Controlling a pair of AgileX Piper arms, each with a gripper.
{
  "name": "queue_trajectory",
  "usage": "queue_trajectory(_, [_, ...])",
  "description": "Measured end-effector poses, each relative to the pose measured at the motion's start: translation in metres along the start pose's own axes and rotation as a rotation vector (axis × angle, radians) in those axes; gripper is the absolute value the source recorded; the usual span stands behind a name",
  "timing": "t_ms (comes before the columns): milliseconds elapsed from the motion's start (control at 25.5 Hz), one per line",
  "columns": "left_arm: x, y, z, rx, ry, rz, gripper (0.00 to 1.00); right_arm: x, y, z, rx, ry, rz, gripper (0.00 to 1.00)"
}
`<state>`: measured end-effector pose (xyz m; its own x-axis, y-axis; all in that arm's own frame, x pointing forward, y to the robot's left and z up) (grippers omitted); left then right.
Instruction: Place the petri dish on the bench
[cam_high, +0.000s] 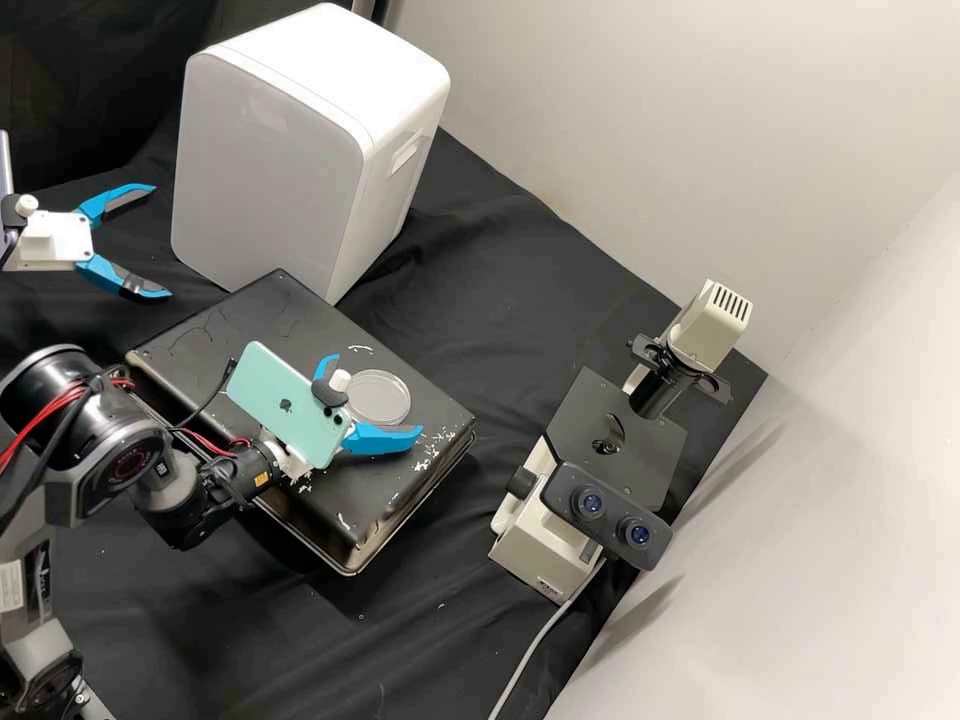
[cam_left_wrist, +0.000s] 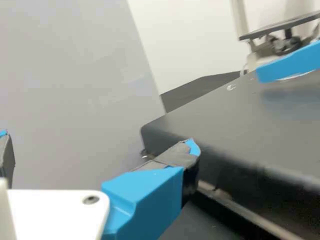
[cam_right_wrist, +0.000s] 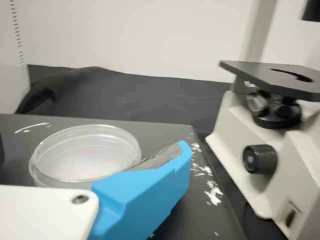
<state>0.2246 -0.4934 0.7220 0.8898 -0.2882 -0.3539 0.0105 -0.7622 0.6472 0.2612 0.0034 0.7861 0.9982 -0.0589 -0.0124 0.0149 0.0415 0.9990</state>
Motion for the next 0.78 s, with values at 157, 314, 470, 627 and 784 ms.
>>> queue_trajectory(157, [-0.001, 0.0039, 0.002, 0.032, 0.015, 0.015, 1.0, -0.014, 0.003, -0.004, 0.012, -0.002, 0.014, 1.0])
queue_trajectory(314, [-0.002, 0.0091, 0.003, 0.041, 0.043, 0.034, 1.0, -0.026, 0.005, -0.004, 0.05, 0.0, 0.016, 1.0])
queue_trajectory(470, [-0.003, 0.0118, 0.001, 0.042, 0.084, 0.043, 1.0, -0.034, 0.006, -0.004, 0.051, 0.002, 0.018, 1.0])
queue_trajectory(627, [-0.003, 0.0126, 0.0, 0.039, 0.108, 0.044, 1.0, -0.036, 0.007, -0.005, 0.051, 0.006, 0.022, 1.0])
queue_trajectory(784, [-0.004, 0.014, -0.001, 0.031, 0.126, 0.049, 1.0, -0.036, 0.007, -0.005, 0.051, 0.006, 0.022, 1.0])
